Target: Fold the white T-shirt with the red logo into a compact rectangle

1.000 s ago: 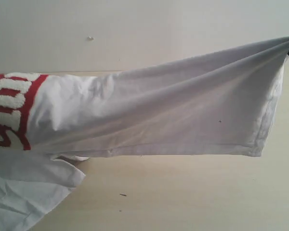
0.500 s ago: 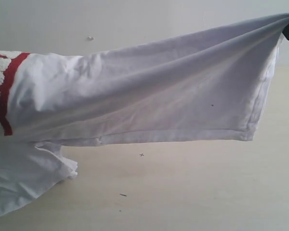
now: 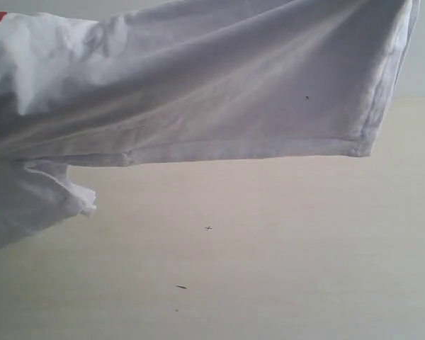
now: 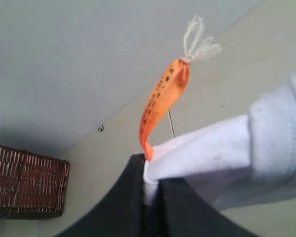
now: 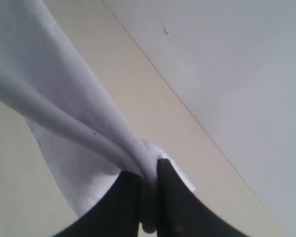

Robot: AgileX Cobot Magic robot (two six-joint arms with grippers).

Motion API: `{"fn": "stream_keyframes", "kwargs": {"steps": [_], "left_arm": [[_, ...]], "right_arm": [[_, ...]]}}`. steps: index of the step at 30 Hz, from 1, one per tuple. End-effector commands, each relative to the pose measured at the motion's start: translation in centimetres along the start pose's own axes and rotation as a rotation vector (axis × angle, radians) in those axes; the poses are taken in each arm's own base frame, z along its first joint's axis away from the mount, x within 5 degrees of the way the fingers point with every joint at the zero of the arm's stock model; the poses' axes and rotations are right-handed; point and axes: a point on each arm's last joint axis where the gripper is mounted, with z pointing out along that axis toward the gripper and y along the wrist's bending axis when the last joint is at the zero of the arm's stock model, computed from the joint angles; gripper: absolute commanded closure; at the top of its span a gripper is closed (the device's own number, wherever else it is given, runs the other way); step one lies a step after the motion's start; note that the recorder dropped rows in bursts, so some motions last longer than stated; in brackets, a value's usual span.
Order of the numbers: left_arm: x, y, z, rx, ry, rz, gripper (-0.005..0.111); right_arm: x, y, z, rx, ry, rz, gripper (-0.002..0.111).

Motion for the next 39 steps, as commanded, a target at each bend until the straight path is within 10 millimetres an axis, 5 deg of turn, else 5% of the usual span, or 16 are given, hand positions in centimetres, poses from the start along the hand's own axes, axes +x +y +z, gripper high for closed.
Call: {"fn": "stream_keyframes", "kwargs": {"steps": [1,4,8,16,27,39], "left_arm": [[0.6,0.2,-1.2,0.003,0.003,-0.040,0.107],[0.8,-0.5,-1.0,0.078,0.049,-0.054,0.107],[-0.3,-2.1,2.3,0.220,0.126,-0.002,0.107],[-1.8,-6.8,13.7,0.419,0.348,0.264,0.107],[-1.9,-12.4,26.8,0.382,0.249,0.379,0.107],[-0.8,-17.4,33.6,0.400,0.067,0.426,0.107]], "right_arm": [[-1.4,2.0,-0.4,-0.036,0.007,-0.068,0.108],[-0.8,1.9,-0.6,-0.002,0.086,-0.035,0.108],[1.9,1.1,1.9,-0.059,0.204,0.026,0.108],[9.1,-2.5,10.8,-0.302,0.430,0.094,0.108],[16.0,-8.3,20.2,-0.071,0.452,-0.094,0.108],[21.1,-10.2,24.7,0.067,0.507,-0.302,0.108]]}}
